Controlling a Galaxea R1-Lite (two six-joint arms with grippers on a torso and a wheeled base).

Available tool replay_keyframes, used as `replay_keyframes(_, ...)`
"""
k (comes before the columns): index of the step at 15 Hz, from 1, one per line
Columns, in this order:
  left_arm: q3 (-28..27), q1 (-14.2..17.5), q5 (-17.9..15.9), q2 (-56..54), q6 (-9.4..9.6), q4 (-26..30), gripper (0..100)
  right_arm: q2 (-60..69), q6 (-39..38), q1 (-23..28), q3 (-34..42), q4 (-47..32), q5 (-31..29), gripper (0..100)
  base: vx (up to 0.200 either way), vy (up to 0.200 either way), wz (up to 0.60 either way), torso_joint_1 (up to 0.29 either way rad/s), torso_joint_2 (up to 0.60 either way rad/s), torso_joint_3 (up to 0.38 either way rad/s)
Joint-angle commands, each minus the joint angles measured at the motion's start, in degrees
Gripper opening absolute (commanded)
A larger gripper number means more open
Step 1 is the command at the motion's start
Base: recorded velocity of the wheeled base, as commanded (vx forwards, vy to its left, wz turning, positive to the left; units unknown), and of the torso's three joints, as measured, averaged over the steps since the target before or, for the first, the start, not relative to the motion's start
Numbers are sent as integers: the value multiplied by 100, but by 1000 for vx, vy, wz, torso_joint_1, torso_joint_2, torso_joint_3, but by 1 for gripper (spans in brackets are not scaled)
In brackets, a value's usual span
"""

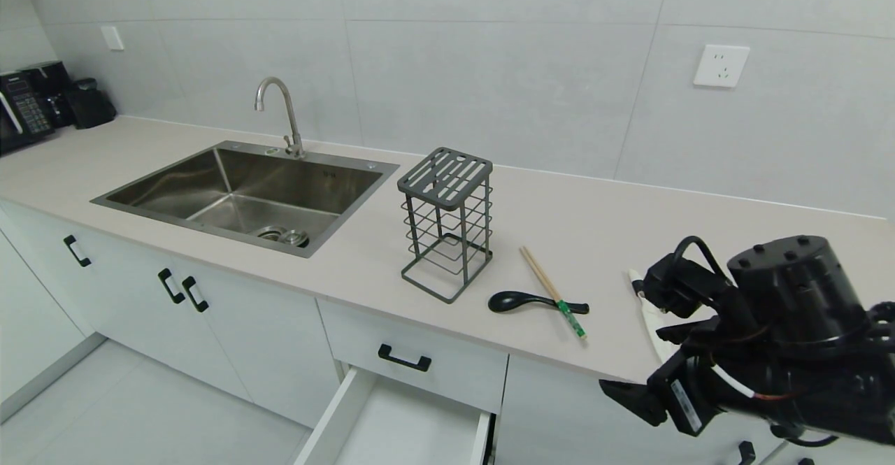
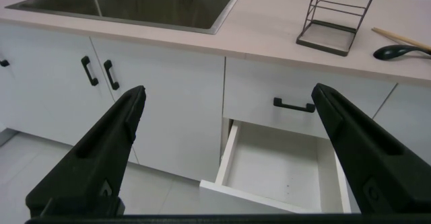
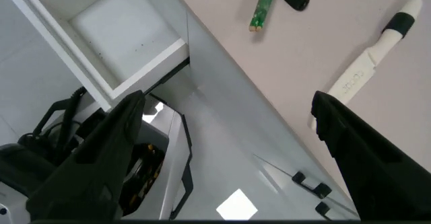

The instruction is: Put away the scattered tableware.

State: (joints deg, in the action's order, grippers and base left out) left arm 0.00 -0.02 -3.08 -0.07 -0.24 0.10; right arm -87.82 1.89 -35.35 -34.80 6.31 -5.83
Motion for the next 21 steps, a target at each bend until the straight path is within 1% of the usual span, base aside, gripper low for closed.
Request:
replay_keyframes(1, 0, -6, 1, 7, -2, -1, 100, -526, -66, -183, -387, 1, -24, 100, 0, 0, 0, 0, 0, 0)
replay_keyframes(3, 0, 2, 1, 7, -2, -1, 100, -824, -294, -262, -659, 45, -138, 100, 0, 0, 0, 0, 0, 0)
replay_keyframes(4, 0, 2, 1, 7, -2, -1, 100, -1114, -497, -279, -888, 160, -367, 100, 0, 0, 0, 0, 0, 0)
replay_keyframes(6, 0, 2, 1, 7, -2, -1, 100, -1448, -778, -279, -1222, 160, -463, 100, 0, 0, 0, 0, 0, 0)
replay_keyframes(8, 0, -6, 1, 7, -2, -1, 100, -1686, -918, -270, -1371, 160, -534, 100, 0, 0, 0, 0, 0, 0)
replay_keyframes(12, 0, 2, 1, 7, -2, -1, 100, -2301, -1507, -270, -1793, 195, -542, 100, 0, 0, 0, 0, 0, 0)
replay_keyframes(14, 0, -6, 1, 7, -2, -1, 100, -2389, -1604, -253, -1811, 195, -551, 100, 0, 0, 0, 0, 0, 0)
replay_keyframes(15, 0, -6, 1, 7, -2, -1, 100, -2406, -1815, -226, -1784, 177, -639, 100, 0, 0, 0, 0, 0, 0)
replay_keyframes(16, 0, -6, 1, 7, -2, -1, 100, -2406, -1912, -165, -1793, 160, -867, 100, 0, 0, 0, 0, 0, 0)
replay_keyframes(19, 0, -6, 1, 7, -2, -10, 100, -2485, -1920, 64, -1811, 160, -982, 100, 0, 0, 0, 0, 0, 0)
replay_keyframes(21, 0, 2, 1, 7, -2, -1, 100, -2582, -1920, 108, -1819, 168, -991, 100, 0, 0, 0, 0, 0, 0)
